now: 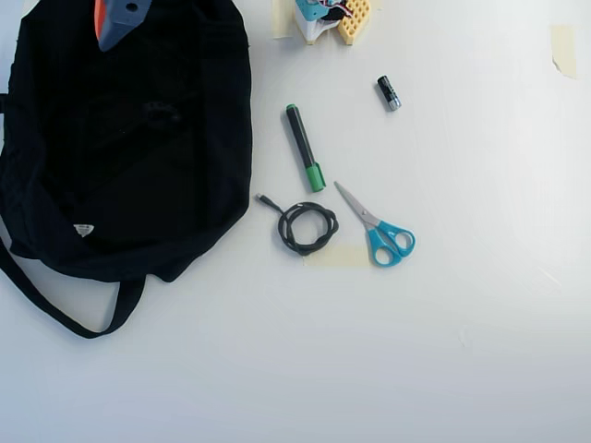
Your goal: Put the bike light into the black bag
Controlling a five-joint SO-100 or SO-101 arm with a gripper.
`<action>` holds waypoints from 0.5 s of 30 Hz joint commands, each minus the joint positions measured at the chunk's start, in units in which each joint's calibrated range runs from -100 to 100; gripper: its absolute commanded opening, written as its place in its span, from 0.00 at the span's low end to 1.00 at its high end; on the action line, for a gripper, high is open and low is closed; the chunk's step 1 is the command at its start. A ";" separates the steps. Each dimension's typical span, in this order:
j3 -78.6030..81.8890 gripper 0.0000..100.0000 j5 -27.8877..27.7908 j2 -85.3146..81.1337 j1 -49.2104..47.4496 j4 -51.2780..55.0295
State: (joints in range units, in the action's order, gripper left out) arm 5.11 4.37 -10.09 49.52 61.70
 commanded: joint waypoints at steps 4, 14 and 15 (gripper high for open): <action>-1.43 0.02 -0.07 4.53 1.94 -2.01; 4.77 0.03 0.19 3.45 -6.96 -1.06; 4.77 0.06 0.35 3.61 -8.09 0.32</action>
State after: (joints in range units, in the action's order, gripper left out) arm 10.22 4.42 -4.94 43.86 60.76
